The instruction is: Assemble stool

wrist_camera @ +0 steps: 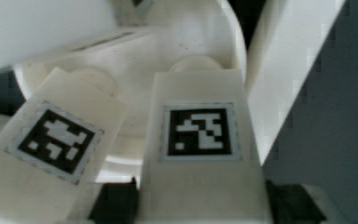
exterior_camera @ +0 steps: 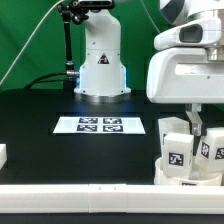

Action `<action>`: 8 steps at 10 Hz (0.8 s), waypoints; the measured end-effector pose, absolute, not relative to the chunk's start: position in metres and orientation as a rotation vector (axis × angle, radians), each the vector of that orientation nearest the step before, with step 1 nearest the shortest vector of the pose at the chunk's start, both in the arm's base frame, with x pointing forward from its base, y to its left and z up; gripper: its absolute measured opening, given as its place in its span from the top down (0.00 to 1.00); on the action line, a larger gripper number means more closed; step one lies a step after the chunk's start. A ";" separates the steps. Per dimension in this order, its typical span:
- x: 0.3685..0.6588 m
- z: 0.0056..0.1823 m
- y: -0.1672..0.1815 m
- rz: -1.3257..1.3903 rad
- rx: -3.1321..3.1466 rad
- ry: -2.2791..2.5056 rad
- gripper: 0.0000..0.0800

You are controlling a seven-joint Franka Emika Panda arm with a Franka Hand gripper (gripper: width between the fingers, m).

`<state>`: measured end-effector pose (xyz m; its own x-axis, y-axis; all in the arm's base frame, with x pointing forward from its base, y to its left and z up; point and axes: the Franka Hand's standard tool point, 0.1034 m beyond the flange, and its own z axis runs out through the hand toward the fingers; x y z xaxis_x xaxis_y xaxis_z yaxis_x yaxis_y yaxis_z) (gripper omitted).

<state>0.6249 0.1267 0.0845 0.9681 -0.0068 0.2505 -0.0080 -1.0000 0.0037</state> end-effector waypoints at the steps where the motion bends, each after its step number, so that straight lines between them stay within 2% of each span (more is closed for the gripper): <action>1: 0.625 0.084 0.126 0.414 3.127 -0.230 0.57; 8: 0.624 0.084 0.125 0.397 3.056 -0.975 0.57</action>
Offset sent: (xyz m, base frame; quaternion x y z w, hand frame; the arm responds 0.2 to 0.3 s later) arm 0.0000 0.0000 0.0000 0.0000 0.0000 0.1938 0.9810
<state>0.6241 0.1253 0.0837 0.7884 -0.5802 0.2045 -0.5581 -0.8144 -0.1589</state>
